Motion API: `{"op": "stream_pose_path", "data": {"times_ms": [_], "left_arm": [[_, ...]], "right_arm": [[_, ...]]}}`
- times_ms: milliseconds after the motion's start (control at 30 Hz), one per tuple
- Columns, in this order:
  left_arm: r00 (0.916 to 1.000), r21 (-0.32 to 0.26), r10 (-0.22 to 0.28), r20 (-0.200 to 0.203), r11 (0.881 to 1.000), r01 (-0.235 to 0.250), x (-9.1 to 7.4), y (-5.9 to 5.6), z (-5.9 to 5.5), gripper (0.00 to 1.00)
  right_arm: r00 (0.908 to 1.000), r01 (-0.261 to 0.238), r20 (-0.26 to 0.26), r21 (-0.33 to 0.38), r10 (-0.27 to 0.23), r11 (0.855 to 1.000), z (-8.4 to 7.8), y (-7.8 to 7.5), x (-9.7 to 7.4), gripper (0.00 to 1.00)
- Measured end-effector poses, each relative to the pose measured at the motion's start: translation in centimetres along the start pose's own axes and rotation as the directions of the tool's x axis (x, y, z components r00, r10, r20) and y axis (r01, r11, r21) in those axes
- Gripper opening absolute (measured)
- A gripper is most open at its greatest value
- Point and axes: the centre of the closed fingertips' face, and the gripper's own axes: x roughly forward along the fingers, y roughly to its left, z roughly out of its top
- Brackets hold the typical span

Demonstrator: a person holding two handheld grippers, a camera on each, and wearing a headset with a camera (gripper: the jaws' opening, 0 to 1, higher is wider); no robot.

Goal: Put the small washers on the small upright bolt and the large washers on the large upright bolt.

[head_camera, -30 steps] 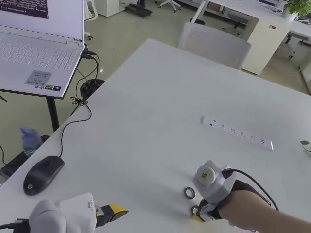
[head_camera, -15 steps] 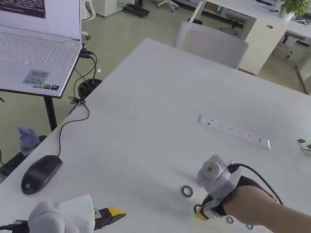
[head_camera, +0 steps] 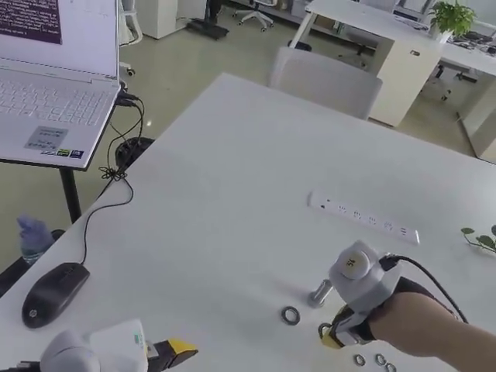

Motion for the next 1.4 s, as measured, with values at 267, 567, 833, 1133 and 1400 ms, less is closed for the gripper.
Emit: {"op": "stream_pose_path", "data": {"times_ms": [267,567,833,1133,1400], "left_arm": [[1.0000,0.007,-0.007,-0.004,1.000,0.007,0.2,-0.3,0.0,0.81],[1.0000,0.009,-0.009,-0.001,1.000,0.009,0.2,-0.1,0.1,0.81],[1.0000,0.008,-0.006,-0.005,1.000,0.006,0.1,0.0,-0.1,0.81],[0.9999,-0.001,-0.010,-0.008,1.000,0.010,0.2,0.0,-0.4,0.80],[0.9998,-0.004,-0.008,-0.019,1.000,0.008,0.1,0.0,-0.7,0.80]], "right_arm": [[0.9999,0.010,0.005,0.002,-0.010,1.000,0.9,-1.4,-1.8,0.20],[0.9998,0.011,-0.016,0.001,-0.011,1.000,1.0,-2.1,-2.3,0.20],[0.9998,0.019,-0.012,0.005,-0.019,1.000,1.8,-2.8,-2.8,0.20],[0.9994,0.034,0.005,0.007,-0.034,0.999,3.4,-4.5,-2.9,0.20],[0.9987,0.051,0.004,-0.004,-0.051,0.999,3.7,-5.4,-2.5,0.20]]}}
